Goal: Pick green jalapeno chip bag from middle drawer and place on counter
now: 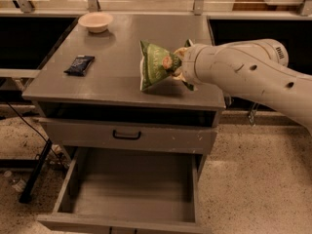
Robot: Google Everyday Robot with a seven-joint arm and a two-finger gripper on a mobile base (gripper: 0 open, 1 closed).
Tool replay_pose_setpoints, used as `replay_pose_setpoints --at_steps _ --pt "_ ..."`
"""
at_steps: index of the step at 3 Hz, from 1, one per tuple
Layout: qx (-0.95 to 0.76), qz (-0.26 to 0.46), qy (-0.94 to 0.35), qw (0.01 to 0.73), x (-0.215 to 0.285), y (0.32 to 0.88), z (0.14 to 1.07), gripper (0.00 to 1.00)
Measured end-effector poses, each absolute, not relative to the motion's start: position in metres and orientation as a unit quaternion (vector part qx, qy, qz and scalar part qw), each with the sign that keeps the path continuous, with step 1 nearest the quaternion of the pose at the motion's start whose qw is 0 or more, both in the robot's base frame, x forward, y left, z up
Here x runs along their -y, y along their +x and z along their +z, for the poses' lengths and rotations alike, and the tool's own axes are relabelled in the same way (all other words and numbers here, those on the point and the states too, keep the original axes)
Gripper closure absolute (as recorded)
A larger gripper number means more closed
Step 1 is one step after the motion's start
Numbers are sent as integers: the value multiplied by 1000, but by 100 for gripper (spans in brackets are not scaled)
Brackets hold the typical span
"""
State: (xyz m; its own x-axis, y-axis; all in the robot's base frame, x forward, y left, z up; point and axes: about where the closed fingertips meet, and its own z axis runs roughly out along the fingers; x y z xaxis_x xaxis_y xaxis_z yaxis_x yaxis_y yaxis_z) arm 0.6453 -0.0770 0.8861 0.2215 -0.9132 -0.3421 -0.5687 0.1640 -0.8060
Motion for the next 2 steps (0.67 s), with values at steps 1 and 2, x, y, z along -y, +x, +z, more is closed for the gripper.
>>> replay_pose_setpoints --at_steps 1,2 --pt "-597 -181 -621 475 77 645 886 100" --pt "-598 -176 -622 474 74 647 882 100"
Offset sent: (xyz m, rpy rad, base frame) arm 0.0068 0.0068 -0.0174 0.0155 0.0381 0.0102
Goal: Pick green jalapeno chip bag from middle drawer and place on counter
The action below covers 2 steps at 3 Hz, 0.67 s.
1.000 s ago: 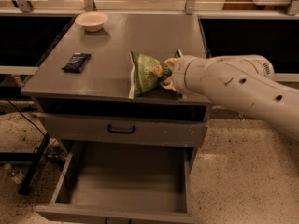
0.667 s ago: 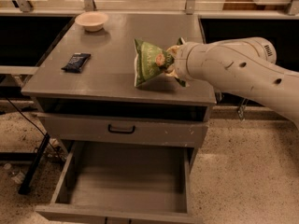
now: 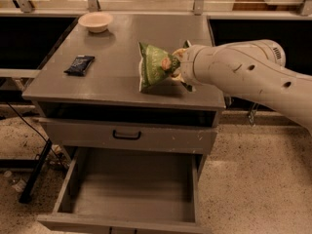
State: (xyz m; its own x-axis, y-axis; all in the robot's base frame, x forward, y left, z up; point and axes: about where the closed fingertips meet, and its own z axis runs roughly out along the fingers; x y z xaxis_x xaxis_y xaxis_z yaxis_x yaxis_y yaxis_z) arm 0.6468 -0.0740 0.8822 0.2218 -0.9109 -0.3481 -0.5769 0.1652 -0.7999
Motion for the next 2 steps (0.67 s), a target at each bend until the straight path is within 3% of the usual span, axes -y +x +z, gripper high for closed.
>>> replay_pose_setpoints --at_steps 2 --pt "-605 -158 -624 468 61 653 861 100"
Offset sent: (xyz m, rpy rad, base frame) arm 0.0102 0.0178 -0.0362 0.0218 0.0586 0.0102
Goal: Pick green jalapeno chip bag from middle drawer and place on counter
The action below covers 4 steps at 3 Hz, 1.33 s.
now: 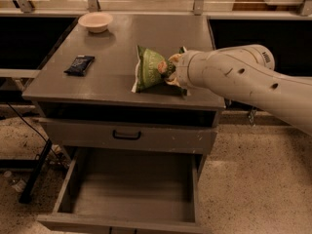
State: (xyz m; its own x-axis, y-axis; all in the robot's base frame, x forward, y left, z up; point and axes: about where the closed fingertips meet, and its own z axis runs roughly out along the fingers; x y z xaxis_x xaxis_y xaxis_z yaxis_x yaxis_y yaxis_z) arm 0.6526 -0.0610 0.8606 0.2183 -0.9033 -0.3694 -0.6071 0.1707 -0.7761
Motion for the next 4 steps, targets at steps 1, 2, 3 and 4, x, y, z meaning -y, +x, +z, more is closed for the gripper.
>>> replay_pose_setpoints --at_steps 1,2,3,4 --pt "-605 -158 -624 468 61 653 861 100" --pt "-605 -158 -624 468 61 653 861 82" --pt "-605 -158 -624 469 61 653 861 58" --pt "-605 -158 -624 469 61 653 861 35"
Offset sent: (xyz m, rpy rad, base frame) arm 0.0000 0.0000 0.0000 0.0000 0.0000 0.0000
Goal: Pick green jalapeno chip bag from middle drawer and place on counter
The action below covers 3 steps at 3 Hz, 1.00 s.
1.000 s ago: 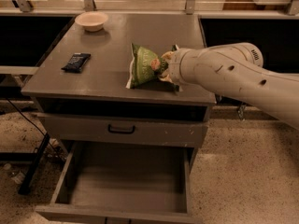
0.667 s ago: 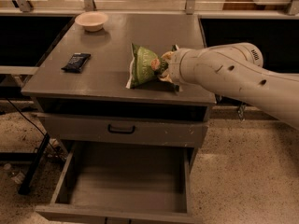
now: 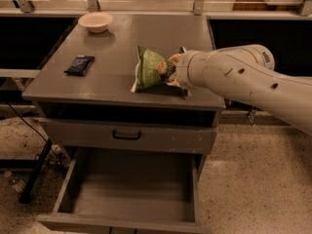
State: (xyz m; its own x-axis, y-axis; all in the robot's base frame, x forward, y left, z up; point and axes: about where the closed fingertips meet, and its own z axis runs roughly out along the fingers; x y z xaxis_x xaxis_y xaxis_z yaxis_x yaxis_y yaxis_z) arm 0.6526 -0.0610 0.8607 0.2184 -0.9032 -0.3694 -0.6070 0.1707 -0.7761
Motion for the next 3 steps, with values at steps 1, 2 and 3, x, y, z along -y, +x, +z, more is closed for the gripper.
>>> replay_pose_setpoints --at_steps 1,2,3 --pt "-605 -158 -624 469 61 653 861 11" --pt "-605 -158 -624 469 61 653 861 0" --pt "-605 -158 -624 469 61 653 861 0"
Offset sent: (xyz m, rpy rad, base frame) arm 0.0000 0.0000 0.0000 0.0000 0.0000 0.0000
